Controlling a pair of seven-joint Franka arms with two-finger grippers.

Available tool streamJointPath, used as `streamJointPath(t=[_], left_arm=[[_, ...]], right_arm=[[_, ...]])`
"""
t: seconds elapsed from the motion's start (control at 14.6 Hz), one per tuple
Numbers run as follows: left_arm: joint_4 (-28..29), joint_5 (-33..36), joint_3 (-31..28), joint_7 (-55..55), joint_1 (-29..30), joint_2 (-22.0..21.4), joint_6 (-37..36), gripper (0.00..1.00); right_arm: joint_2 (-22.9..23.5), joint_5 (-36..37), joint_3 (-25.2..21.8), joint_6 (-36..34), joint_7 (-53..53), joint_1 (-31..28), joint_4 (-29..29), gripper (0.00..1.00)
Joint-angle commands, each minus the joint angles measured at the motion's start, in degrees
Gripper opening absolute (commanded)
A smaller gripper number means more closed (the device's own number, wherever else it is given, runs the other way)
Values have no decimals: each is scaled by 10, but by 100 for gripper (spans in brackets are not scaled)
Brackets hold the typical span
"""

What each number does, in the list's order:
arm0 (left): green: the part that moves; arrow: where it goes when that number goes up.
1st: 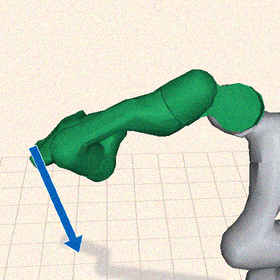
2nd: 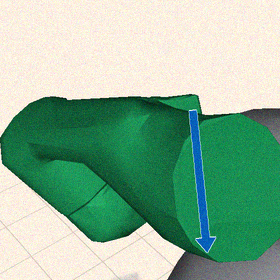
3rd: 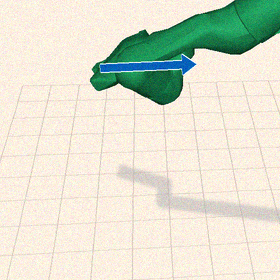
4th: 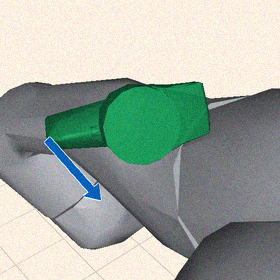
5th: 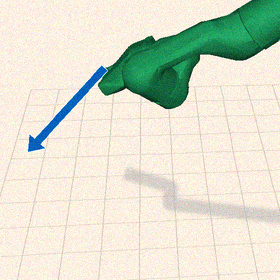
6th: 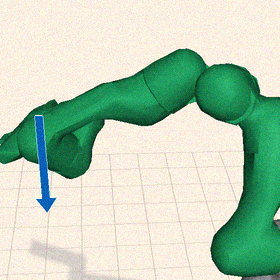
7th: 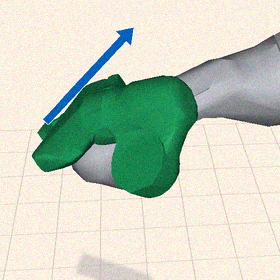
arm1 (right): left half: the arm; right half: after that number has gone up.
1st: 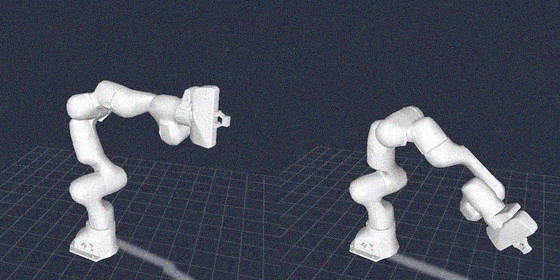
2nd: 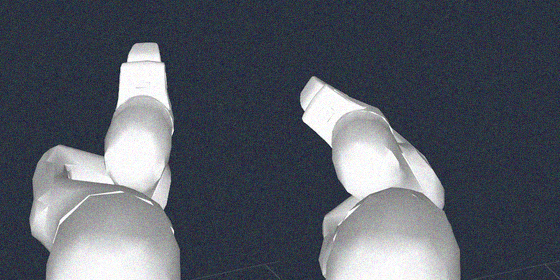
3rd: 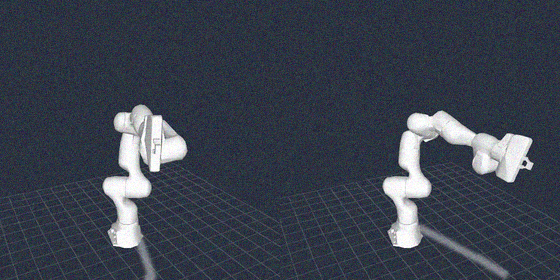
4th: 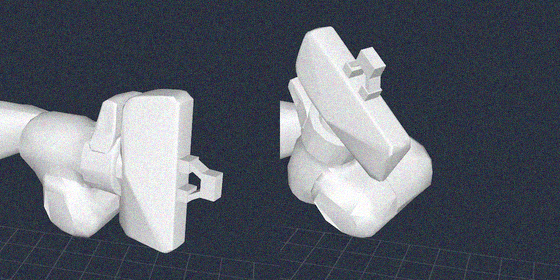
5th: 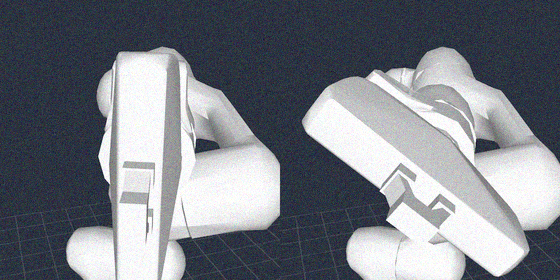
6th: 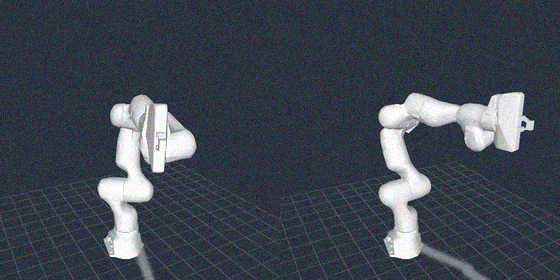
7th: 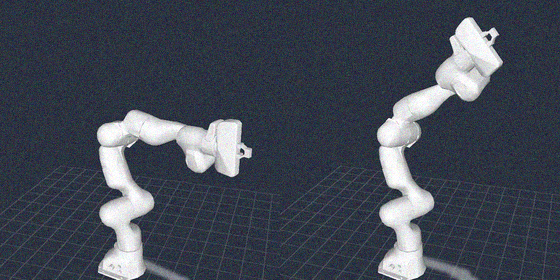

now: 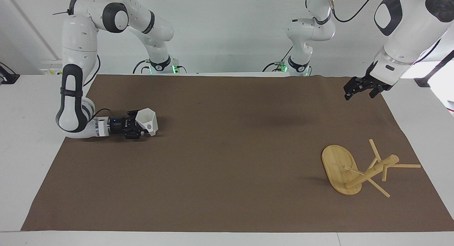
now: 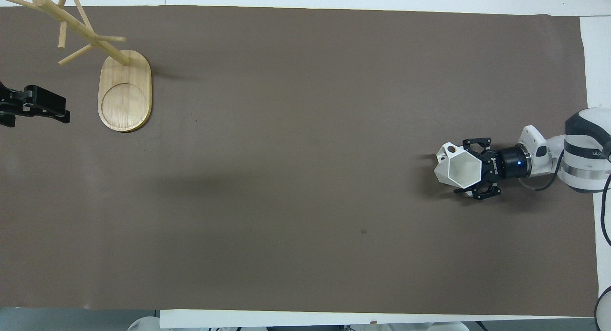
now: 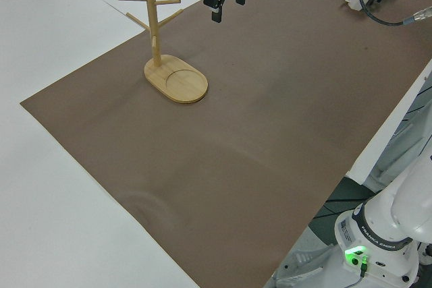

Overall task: Hang cup on rack
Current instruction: 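Lift the white mug with the right gripper toward the mug tree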

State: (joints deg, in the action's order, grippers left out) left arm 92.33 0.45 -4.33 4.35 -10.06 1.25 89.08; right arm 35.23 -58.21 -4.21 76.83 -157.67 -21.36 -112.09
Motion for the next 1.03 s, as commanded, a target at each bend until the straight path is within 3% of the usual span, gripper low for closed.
streamJointPath(t=[0.0,0.14,0.21,0.34,0.41,0.48,0.75,0.96], left_arm=[[6,-2,1,5,0,-9,1,100],[6,-1,1,7,-5,-9,1,100],[6,-2,1,8,-5,-9,2,100],[14,-1,1,2,-5,-16,-7,100],[21,-1,1,1,-5,-18,-6,100],[20,-1,1,2,-5,-18,-1,100],[20,-1,0,5,-6,-17,1,100],[19,-1,0,7,-5,-15,8,100]], right_arm=[[-13,-20,-1,12,-76,4,-24,100],[-13,-20,-1,12,-76,5,-23,95],[-13,-21,-1,11,-76,16,-23,79],[-13,-23,-1,13,-66,27,-22,25],[-14,-30,-1,13,-56,40,-22,5],[-14,-48,-1,18,-43,47,-23,0],[-38,-142,-1,38,7,123,-35,0],[-75,-252,-1,83,46,201,-68,0]])
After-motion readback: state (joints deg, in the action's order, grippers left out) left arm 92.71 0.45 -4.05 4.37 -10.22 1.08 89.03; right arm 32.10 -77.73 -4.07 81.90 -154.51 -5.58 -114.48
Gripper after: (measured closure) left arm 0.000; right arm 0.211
